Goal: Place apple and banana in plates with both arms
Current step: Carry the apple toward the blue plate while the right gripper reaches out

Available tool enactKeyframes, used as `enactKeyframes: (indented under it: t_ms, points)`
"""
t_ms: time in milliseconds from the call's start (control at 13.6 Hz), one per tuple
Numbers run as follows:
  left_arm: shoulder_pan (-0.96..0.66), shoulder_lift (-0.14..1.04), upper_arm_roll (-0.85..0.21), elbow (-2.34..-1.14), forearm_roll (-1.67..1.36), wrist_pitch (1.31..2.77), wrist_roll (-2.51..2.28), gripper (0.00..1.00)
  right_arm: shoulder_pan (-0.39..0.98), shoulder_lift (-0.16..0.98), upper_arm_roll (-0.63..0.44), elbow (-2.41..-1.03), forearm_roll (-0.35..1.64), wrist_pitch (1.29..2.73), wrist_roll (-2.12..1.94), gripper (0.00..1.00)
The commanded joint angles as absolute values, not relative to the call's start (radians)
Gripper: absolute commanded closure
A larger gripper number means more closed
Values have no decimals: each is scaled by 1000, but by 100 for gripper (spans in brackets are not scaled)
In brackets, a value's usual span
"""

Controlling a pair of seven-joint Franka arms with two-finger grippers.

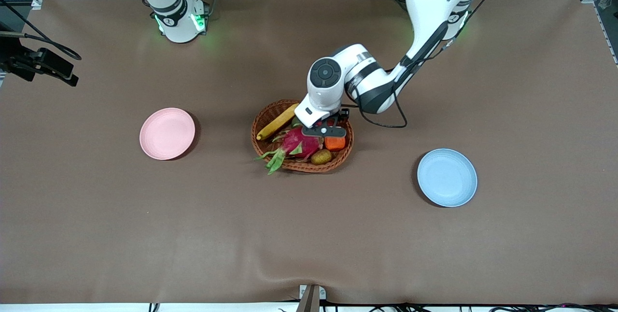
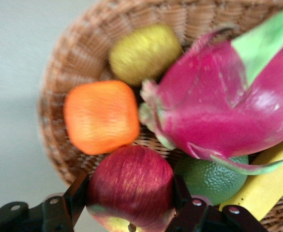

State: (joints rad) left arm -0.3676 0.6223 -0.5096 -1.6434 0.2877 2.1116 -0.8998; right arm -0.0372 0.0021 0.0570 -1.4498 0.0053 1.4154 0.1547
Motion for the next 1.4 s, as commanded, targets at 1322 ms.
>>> enactKeyframes:
  t_ms: [1322]
  points:
    - [233, 469, -509, -1664, 222, 1827, -252, 100, 78, 216, 77, -1459, 133, 1416, 350, 0]
